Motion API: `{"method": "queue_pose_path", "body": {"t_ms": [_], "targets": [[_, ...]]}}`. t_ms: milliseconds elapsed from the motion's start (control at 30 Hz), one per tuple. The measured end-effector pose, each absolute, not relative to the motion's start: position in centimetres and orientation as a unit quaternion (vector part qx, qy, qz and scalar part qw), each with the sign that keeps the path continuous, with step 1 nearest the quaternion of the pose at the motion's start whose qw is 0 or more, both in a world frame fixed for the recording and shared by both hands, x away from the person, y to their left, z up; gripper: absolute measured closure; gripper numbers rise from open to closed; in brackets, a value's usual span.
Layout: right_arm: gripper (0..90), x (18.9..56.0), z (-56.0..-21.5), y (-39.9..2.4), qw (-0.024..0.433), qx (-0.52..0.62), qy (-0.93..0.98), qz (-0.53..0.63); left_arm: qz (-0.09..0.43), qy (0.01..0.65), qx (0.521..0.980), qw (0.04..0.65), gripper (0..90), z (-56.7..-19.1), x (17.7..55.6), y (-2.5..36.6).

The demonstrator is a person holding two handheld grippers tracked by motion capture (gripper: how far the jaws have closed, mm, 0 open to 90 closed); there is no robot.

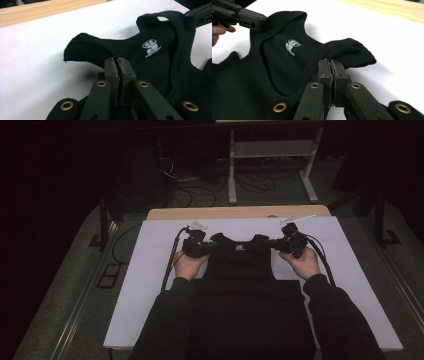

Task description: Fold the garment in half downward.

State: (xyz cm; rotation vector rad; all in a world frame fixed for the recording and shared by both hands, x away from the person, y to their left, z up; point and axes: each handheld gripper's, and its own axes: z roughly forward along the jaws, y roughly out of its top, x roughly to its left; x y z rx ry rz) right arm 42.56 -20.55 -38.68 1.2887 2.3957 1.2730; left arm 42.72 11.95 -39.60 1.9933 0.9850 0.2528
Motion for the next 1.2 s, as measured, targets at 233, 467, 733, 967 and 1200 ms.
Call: {"method": "queue_pose_path", "body": {"t_ms": [233, 467, 733, 967, 1200], "targets": [[86.6, 41.5, -37.5, -20.6, 0.075, 0.418, 0.795, 0.433, 0.109, 0.387, 0.803, 0.44, 85.6, -38.2, 41.7, 12.6], [86.6, 39.8, -36.6, -20.4, 0.085, 0.407, 0.8, 0.432, 0.117, 0.374, 0.805, 0.446, 85.6, -37.3, 40.1, 12.9], [86.6, 38.0, -35.5, -20.6, 0.088, 0.394, 0.803, 0.438, 0.109, 0.367, 0.804, 0.456, 85.5, -37.1, 38.3, 13.4], [86.6, 36.3, -34.8, -20.4, 0.095, 0.377, 0.808, 0.444, 0.107, 0.361, 0.802, 0.464, 85.5, -37.2, 37.1, 13.9], [86.6, 34.9, -34.8, -19.9, 0.095, 0.366, 0.811, 0.446, 0.106, 0.352, 0.802, 0.471, 85.4, -37.1, 35.8, 14.2]]}}
